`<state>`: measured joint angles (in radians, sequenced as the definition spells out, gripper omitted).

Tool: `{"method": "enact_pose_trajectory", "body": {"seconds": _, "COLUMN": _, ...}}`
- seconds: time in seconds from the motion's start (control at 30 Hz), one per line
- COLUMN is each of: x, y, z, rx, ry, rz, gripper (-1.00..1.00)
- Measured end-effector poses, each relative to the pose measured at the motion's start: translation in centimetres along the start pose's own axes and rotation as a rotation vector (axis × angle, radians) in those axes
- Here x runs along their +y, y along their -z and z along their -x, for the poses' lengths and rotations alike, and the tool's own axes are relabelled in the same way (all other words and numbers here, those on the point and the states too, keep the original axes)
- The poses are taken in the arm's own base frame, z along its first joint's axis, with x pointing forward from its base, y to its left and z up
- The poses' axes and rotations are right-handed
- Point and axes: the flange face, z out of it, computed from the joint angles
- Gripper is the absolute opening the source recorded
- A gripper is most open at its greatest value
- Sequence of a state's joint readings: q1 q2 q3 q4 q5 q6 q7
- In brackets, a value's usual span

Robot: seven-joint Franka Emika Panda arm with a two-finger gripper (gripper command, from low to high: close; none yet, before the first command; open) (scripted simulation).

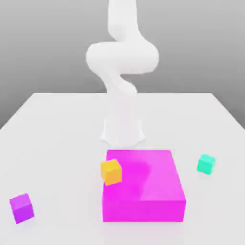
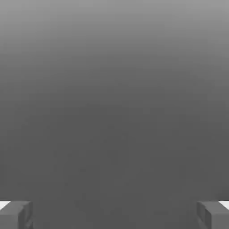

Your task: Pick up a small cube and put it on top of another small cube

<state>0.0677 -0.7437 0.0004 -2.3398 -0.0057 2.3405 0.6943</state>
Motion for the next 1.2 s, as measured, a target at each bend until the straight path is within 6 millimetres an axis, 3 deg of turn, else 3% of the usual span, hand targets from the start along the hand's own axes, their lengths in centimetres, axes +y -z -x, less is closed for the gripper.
{"method": "enact_pose_trajectory", "body": {"seconds": 0.27, "x": -3.8, "y": -11.9, "z": 9.8, "rx": -0.218, "ry": 0.529, "rz": -0.021, "gripper": 0.0}}
{"method": "enact_pose_trajectory", "body": {"seconds": 0.53, "x": -4.6, "y": -20.1, "z": 22.9, "rx": -0.419, "ry": 1.061, "rz": -0.097, "gripper": 0.0}}
{"method": "enact_pose_trajectory", "body": {"seconds": 0.77, "x": -2.3, "y": -24.1, "z": 35.2, "rx": -0.585, "ry": 1.53, "rz": -0.206, "gripper": 0.0}}
{"method": "enact_pose_trajectory", "body": {"seconds": 1.03, "x": 3.8, "y": -25.2, "z": 48.3, "rx": -0.767, "ry": 2.075, "rz": -0.387, "gripper": 0.0}}
{"method": "enact_pose_trajectory", "body": {"seconds": 1.13, "x": 6.3, "y": -25.5, "z": 51.9, "rx": -0.816, "ry": 2.226, "rz": -0.449, "gripper": 0.0}}
{"method": "enact_pose_trajectory", "body": {"seconds": 1.2, "x": 7.3, "y": -27.0, "z": 52.4, "rx": -0.825, "ry": 2.226, "rz": -0.447, "gripper": 0.0}}
